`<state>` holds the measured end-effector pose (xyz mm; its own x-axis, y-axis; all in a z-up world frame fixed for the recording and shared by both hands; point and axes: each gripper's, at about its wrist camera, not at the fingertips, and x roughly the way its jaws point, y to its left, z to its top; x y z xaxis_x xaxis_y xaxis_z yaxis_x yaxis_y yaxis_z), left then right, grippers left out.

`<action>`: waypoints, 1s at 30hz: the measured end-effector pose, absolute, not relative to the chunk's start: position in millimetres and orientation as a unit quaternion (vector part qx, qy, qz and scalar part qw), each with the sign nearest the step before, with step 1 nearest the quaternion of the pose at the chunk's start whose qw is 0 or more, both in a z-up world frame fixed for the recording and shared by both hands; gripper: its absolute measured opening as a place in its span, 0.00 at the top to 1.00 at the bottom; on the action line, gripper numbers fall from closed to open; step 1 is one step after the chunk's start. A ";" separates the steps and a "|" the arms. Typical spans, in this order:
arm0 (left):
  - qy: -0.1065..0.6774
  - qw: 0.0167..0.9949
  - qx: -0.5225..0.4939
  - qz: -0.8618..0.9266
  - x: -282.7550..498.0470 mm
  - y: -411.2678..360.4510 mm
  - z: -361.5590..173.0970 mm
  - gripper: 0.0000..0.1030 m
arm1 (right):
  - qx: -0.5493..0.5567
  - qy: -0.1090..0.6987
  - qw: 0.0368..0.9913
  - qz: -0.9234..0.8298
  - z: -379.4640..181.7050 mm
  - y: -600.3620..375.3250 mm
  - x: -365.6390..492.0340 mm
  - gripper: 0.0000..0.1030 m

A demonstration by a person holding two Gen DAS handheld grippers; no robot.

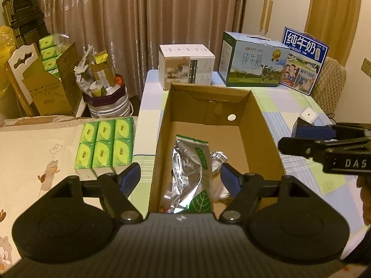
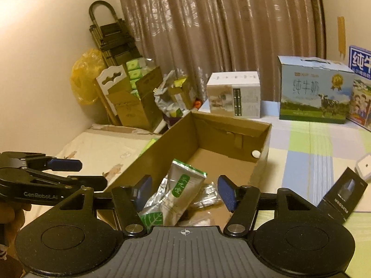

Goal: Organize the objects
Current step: 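Open the left tool releasing the foil bag while the right tool releases the scrunchie, then withdraw both open tools from the box and move toward the black gadget box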

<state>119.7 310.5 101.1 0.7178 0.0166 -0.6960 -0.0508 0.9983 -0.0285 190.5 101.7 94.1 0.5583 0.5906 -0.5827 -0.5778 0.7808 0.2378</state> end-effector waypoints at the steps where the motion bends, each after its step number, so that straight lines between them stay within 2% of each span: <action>1: 0.375 0.926 -0.024 0.019 119.2 310.6 100.3 0.30 | 0.011 0.336 0.882 0.329 93.1 99.0 189.9 0.42; 13: 0.367 0.930 -0.034 0.009 99.1 285.2 109.7 0.29 | 0.016 0.345 0.886 0.309 101.9 63.6 166.2 0.42; 15: 0.364 0.931 -0.033 0.008 95.6 278.2 114.1 0.24 | 0.014 0.342 0.888 0.306 107.4 57.2 161.0 0.42; 26: 0.345 0.938 -0.018 -0.011 84.1 225.3 134.8 0.16 | 0.012 0.322 0.905 0.280 131.0 7.7 140.4 0.40; 30: 0.340 0.940 -0.013 -0.017 81.5 203.9 139.1 0.09 | 0.017 0.315 0.910 0.267 134.2 -17.8 133.8 0.39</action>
